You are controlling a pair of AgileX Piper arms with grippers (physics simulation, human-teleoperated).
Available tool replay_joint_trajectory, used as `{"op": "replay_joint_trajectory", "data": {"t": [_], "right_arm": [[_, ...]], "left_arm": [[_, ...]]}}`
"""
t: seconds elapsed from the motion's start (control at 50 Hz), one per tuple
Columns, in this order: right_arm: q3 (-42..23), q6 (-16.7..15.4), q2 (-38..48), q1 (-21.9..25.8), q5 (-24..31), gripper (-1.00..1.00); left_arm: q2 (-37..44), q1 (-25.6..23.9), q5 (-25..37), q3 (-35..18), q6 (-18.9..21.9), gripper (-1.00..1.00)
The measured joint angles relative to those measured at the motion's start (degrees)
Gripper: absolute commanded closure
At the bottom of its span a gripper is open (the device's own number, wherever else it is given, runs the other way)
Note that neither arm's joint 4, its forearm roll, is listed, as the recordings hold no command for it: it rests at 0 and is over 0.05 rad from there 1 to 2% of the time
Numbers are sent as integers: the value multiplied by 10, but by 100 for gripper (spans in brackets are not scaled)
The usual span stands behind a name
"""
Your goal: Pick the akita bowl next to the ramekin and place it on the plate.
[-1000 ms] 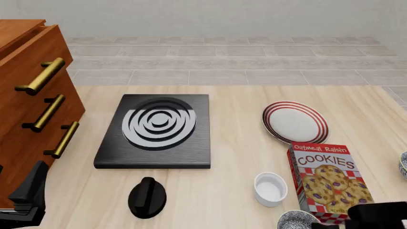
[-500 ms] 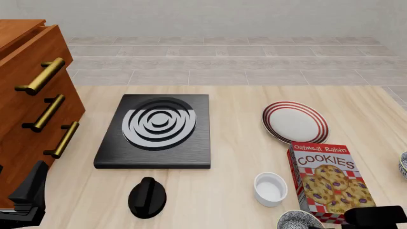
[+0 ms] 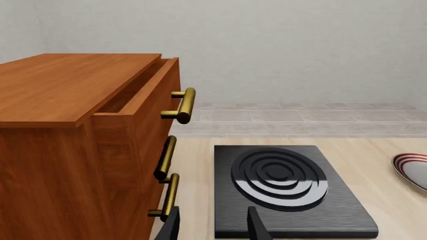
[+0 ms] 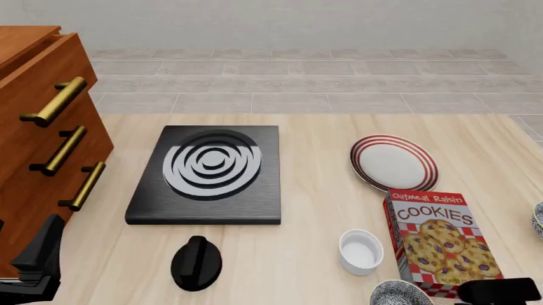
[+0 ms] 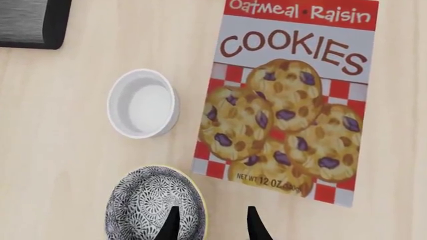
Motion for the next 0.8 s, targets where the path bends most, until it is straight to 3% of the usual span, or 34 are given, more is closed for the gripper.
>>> {"op": "replay_joint_trajectory", "data": {"t": [0.72,0.74,0.8], "right_arm": [[3,14,12,12,-4,-100],[3,14,11,12,-4,100],[3,12,9,11,-3,100]], "left_arm": [[0,0,0,0,0,-100],[0,0,0,0,0,-100],[0,0,0,0,0,-100]]}}
